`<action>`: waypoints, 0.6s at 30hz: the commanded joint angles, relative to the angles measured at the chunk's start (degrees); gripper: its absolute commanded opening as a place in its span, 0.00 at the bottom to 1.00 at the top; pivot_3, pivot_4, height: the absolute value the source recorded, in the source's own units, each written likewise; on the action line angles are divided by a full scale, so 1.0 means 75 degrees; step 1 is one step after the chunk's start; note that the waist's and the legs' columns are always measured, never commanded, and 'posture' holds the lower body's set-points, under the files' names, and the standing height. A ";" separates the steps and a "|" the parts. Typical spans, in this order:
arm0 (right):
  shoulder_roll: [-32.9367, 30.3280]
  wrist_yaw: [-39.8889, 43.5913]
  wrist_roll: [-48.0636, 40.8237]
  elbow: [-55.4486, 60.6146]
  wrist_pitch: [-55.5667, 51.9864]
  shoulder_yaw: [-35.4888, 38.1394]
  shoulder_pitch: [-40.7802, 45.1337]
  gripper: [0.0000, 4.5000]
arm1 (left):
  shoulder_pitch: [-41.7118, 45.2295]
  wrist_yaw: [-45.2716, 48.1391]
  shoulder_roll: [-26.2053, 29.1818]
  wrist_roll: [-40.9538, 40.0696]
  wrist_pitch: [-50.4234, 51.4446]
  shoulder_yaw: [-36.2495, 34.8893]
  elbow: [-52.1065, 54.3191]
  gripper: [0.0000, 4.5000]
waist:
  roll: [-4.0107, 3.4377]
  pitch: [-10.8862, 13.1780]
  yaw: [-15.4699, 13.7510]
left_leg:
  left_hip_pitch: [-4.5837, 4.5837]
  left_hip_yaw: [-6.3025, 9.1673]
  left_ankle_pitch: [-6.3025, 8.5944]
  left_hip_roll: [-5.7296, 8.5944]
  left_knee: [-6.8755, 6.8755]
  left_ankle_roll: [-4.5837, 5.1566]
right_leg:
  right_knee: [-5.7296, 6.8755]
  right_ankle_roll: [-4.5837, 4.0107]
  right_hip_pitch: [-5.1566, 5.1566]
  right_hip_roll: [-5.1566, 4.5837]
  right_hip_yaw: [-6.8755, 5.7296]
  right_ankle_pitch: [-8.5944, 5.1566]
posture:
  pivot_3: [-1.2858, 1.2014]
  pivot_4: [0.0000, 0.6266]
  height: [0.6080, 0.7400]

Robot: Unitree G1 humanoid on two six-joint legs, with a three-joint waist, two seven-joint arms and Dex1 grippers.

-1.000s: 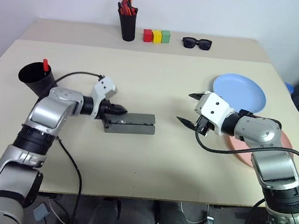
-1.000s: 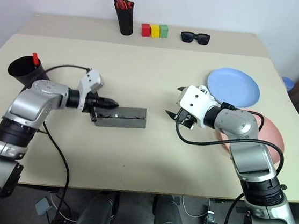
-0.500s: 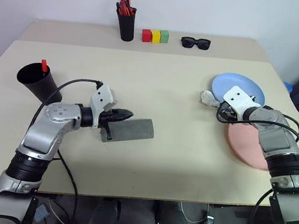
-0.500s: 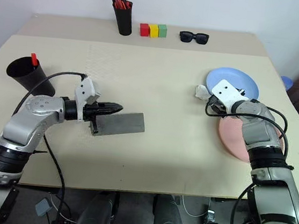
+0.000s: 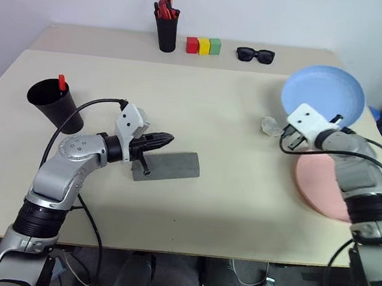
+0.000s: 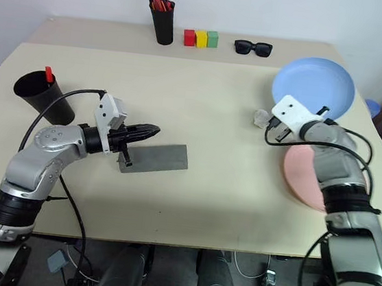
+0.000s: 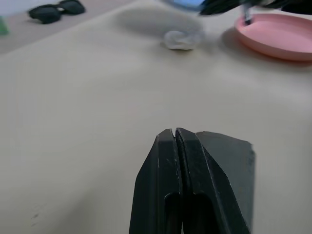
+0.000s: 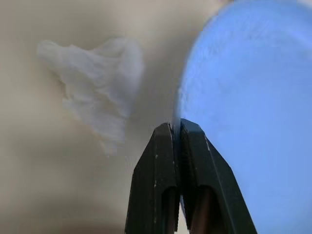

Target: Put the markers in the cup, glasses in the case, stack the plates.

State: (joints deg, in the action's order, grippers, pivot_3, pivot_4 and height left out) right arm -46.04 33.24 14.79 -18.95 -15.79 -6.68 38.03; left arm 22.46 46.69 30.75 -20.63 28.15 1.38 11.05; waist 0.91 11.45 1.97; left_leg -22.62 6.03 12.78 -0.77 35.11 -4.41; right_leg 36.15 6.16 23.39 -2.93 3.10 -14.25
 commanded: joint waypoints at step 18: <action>-0.0436 0.1596 -0.1803 0.6060 -0.2317 0.2713 -0.4288 0.75 | 0.1218 0.0598 -0.0773 0.0125 -0.1421 0.0200 -0.1433 0.00 | 0.0004 -0.0007 0.0212 | 0.0042 -0.0051 0.0006 -0.0013 0.0033 0.0010 | 0.0000 -0.0015 -0.0031 0.0004 0.0029 -0.0006 | 0.52 0.24 1.00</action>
State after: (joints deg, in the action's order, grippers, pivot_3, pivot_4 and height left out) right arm -50.52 47.43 0.97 28.43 -35.65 16.56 3.21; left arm 31.56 51.86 24.70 -19.76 18.39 3.62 -1.81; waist 0.94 11.40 3.56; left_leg -22.29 5.66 12.82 -0.89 35.32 -4.34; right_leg 36.14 6.04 23.15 -2.87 3.32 -14.29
